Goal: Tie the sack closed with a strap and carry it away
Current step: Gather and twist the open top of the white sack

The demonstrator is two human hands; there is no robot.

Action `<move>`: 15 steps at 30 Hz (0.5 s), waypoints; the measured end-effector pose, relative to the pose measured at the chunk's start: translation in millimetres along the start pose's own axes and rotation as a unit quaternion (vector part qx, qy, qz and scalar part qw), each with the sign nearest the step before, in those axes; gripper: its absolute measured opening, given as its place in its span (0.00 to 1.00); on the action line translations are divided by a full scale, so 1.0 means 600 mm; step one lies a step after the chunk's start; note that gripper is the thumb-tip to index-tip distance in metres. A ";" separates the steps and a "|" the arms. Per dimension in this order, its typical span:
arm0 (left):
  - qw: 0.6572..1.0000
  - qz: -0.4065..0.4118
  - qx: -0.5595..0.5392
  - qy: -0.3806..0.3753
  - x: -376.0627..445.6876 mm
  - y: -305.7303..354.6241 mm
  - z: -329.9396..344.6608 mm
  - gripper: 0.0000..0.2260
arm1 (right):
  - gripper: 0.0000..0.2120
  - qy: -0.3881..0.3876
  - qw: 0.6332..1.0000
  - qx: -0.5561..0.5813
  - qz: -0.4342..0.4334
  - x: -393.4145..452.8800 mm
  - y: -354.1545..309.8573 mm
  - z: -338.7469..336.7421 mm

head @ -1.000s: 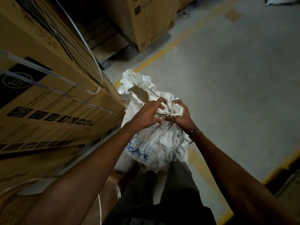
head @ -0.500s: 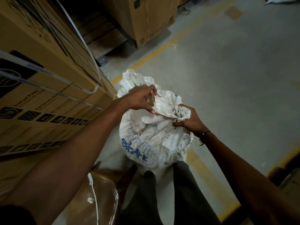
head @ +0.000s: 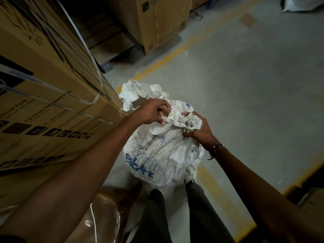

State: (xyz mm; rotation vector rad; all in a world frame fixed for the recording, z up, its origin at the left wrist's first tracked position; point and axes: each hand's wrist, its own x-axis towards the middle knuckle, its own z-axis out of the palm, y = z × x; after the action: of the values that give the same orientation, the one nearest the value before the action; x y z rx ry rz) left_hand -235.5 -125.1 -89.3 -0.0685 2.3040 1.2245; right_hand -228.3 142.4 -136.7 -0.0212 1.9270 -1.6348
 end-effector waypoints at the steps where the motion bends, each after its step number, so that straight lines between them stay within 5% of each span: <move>1: 1.000 0.008 0.001 0.016 0.001 0.003 0.000 0.27 | 0.40 -0.008 1.000 -0.006 -0.014 0.004 -0.006 0.002; 12: 0.983 0.109 0.083 0.120 0.015 0.001 0.005 0.14 | 0.25 -0.016 0.998 -0.039 -0.050 0.095 -0.014 0.050; 15: 0.975 0.127 0.079 0.162 0.000 -0.013 0.017 0.17 | 0.29 0.001 0.999 -0.026 -0.043 0.113 0.004 0.055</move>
State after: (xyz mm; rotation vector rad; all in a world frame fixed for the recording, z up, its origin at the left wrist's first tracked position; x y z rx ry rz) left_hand -229.1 -121.8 -99.7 0.0923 2.7577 1.2178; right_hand -268.1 87.3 -169.7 -0.1238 1.9945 -1.6393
